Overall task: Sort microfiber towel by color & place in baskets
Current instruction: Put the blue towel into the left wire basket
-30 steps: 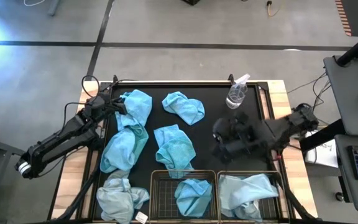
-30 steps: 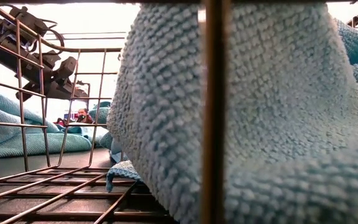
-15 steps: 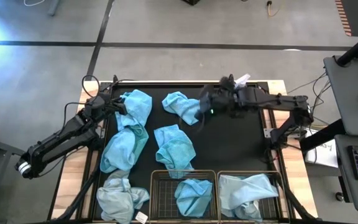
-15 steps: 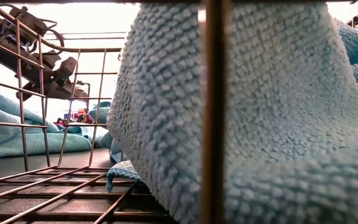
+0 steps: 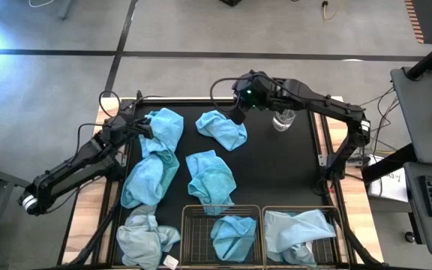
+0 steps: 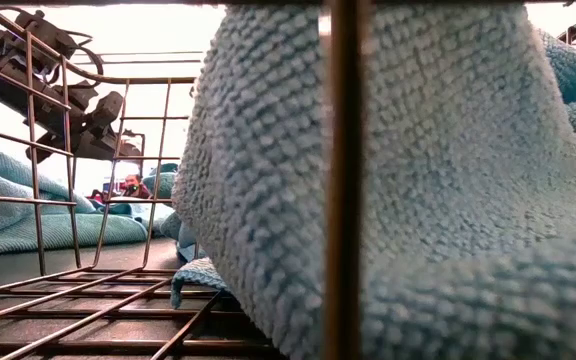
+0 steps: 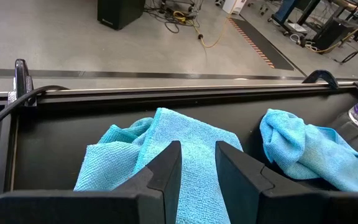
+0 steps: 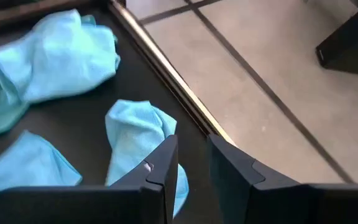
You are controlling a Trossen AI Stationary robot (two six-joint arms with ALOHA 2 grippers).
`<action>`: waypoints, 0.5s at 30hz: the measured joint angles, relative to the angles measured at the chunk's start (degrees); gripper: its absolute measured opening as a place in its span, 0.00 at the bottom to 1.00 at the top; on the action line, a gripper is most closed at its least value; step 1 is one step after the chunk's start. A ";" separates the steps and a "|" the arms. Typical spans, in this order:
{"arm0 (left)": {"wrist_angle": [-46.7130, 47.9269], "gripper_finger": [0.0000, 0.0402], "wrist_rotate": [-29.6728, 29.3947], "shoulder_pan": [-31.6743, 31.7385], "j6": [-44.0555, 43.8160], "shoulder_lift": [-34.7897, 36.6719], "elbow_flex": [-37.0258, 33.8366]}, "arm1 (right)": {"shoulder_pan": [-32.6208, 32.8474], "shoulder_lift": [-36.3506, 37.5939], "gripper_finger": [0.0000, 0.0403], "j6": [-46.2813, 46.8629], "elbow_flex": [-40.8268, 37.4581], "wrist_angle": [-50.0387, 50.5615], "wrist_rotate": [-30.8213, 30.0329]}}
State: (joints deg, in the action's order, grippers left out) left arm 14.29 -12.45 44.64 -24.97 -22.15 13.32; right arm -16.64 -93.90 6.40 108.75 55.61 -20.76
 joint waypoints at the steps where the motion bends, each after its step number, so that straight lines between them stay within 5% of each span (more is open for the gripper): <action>1: 0.16 0.21 0.00 0.00 0.00 0.00 0.00 | -0.01 -0.59 0.20 -0.46 0.00 0.05 0.17; 8: 0.45 0.21 0.02 0.01 0.00 -0.02 0.00 | 0.08 -5.65 0.24 -4.24 0.00 0.22 7.67; 15: 0.82 0.21 0.06 0.01 -0.36 -0.38 0.00 | -0.64 -10.13 0.33 -6.94 0.00 1.82 7.73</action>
State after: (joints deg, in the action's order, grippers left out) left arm 15.12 -12.39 44.65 -25.34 -22.53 13.32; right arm -17.27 -104.03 -0.54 108.75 57.44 -13.02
